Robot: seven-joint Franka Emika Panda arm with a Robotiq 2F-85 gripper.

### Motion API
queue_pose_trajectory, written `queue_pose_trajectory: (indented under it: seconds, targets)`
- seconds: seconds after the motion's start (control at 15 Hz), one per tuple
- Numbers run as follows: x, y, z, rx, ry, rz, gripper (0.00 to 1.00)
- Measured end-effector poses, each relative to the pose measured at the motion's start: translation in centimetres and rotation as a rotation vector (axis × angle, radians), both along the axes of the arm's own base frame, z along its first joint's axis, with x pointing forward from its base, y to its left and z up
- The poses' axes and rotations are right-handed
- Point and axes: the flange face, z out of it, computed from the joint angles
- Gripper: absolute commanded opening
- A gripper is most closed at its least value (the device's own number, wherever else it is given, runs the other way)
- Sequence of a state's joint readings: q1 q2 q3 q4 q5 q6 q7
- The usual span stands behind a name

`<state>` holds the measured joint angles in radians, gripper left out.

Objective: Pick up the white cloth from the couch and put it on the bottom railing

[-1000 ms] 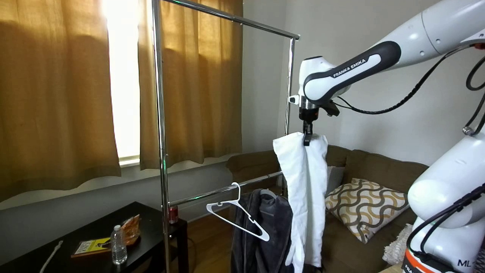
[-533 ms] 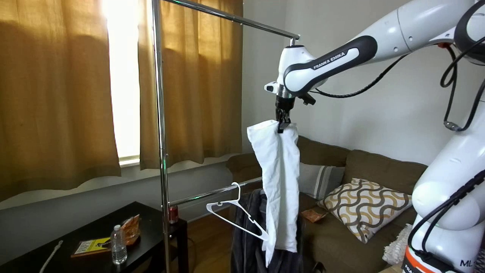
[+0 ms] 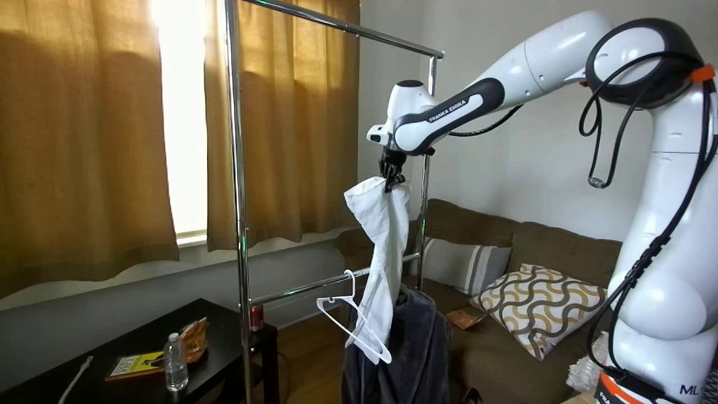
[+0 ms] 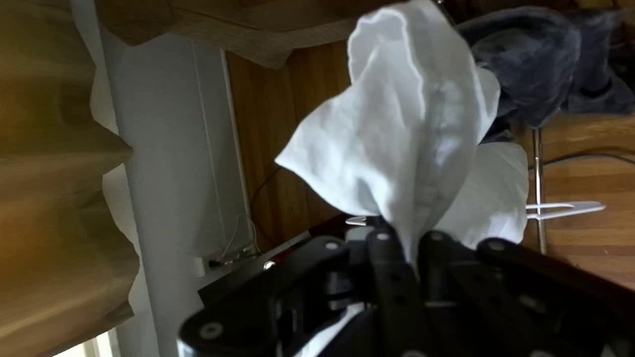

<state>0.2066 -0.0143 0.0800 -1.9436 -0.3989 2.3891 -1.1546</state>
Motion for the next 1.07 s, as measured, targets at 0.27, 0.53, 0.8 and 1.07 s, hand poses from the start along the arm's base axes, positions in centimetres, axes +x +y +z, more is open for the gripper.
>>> queue_pose_trajectory:
  seconds: [0.27, 0.53, 0.8, 1.07]
  targets:
    - [4.1, 0.3, 0.1, -0.042, -0.076, 0.043, 0.01]
    - [7.2, 1.5, 2.0, -0.023, -0.189, 0.088, 0.01]
    - [9.2, 3.2, 1.8, 0.052, -0.282, 0.127, 0.01]
    - [11.1, 3.8, -3.5, 0.134, -0.277, 0.118, 0.01]
